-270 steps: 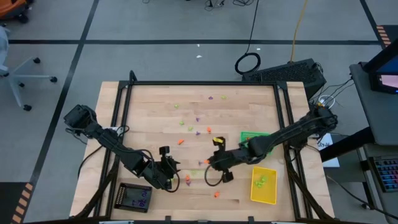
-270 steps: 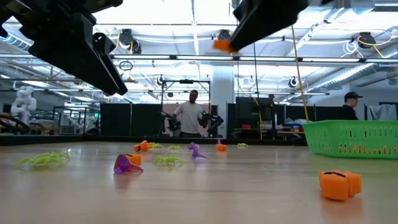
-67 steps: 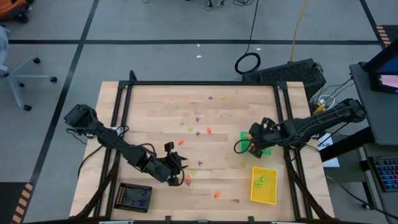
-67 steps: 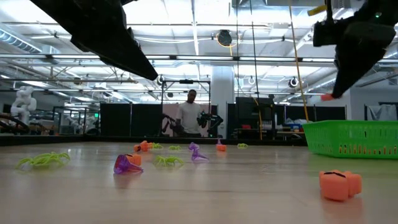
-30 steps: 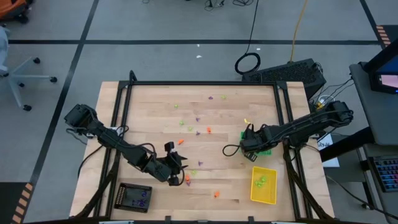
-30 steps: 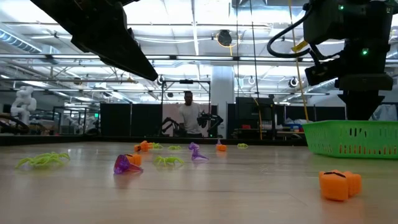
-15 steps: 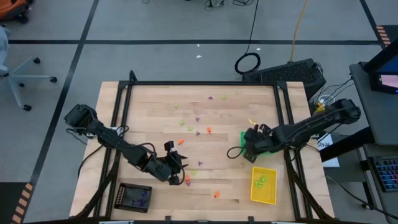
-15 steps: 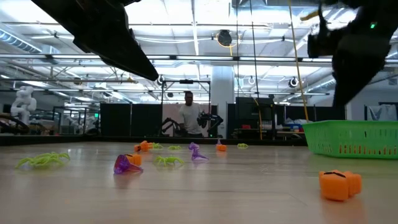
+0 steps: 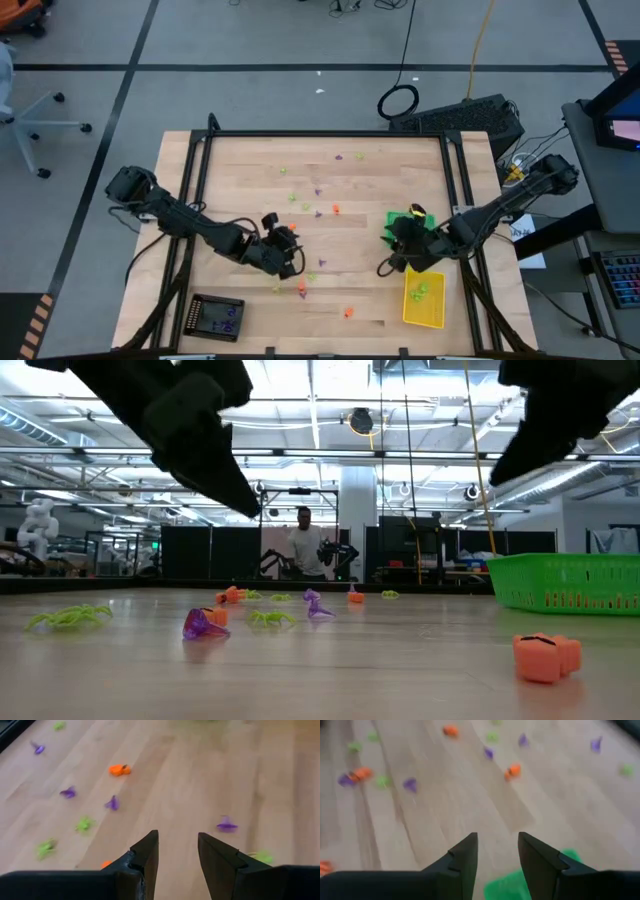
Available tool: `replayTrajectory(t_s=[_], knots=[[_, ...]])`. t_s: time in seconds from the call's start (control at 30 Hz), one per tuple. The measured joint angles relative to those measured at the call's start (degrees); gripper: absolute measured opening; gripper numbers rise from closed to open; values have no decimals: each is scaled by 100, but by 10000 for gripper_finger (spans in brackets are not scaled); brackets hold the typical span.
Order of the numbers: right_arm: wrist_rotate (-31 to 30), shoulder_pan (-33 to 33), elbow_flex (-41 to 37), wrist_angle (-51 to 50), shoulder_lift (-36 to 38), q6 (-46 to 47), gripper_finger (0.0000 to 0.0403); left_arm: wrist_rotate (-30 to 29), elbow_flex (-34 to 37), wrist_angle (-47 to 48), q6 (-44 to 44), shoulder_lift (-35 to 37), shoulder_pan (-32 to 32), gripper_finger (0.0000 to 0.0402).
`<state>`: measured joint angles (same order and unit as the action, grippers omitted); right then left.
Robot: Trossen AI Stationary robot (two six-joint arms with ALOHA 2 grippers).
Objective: Sort Halloween decoration
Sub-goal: Put the green spider toy into the yellow bin
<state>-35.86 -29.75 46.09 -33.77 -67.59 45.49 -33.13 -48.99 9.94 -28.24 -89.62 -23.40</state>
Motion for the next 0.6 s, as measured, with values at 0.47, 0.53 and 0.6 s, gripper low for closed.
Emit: replayTrajectory(t_s=[0.47,0.53,0.6], knots=[[-350,-69,2,1385,-199,-1952,126,295,0,456,-97,0,1831,137],[-342,-69,0,1376,-280,-2061,126,686,0,459,-126,0,2224,137],[-342,-66,0,1384,-340,-2116,126,1170,0,465,-139,-1,2599,137]])
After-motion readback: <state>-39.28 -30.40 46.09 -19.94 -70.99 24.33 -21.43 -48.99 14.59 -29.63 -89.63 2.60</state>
